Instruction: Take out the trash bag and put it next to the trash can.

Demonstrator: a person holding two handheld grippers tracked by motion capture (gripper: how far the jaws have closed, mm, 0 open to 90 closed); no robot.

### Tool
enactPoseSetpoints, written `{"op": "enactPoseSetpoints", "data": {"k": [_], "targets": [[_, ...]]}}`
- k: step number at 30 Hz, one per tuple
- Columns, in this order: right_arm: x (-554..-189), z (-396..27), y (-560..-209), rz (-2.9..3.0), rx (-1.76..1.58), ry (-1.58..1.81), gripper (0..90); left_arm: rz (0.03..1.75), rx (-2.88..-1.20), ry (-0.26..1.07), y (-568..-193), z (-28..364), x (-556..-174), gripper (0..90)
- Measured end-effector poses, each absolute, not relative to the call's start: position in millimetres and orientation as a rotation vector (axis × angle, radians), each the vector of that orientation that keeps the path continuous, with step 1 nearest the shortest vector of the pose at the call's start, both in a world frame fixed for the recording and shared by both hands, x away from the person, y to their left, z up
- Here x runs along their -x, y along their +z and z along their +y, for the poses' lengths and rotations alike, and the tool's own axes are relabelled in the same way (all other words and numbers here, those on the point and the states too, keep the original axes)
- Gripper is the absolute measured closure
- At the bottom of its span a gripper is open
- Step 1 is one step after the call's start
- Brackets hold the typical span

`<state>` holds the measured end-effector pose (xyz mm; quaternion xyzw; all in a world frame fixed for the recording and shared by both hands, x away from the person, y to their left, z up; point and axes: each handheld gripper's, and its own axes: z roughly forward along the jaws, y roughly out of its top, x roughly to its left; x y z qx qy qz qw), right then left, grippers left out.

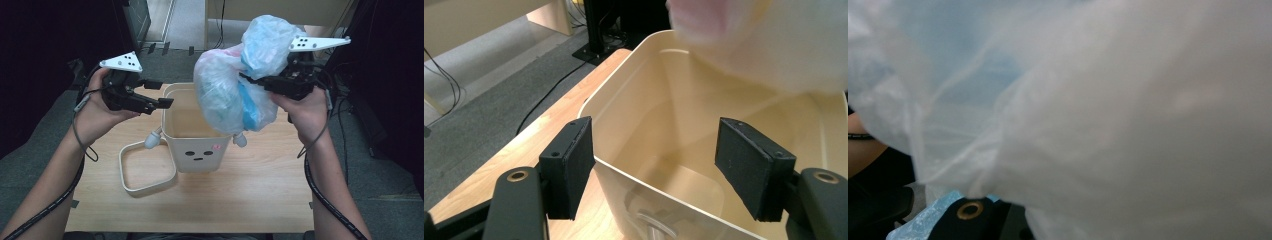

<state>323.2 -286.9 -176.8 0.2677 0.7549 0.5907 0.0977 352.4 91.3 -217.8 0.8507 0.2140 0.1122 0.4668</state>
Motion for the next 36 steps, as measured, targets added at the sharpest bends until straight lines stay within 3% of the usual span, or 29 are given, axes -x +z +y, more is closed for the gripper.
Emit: {"op": "enactPoseSetpoints", "data": {"k": [8, 13, 36], "targets": [[-311.3, -327.8, -168.5, 2.167, -0.844, 1.681, 84.7, 0.54, -2.08, 0.265, -221.3, 97.4, -352.4, 31.5], [-307.3, -346.8, -180.9, 2.167, -0.893, 1.55, 84.3, 0.529, -2.063, 0.265, -222.9, 101.8, -351.2, 31.6], [-317.9, -381.4, -329.0, 2.193, -1.126, 1.386, 81.2, 0.584, -2.008, 0.251, -259.0, 149.0, -345.9, 30.9]]}}
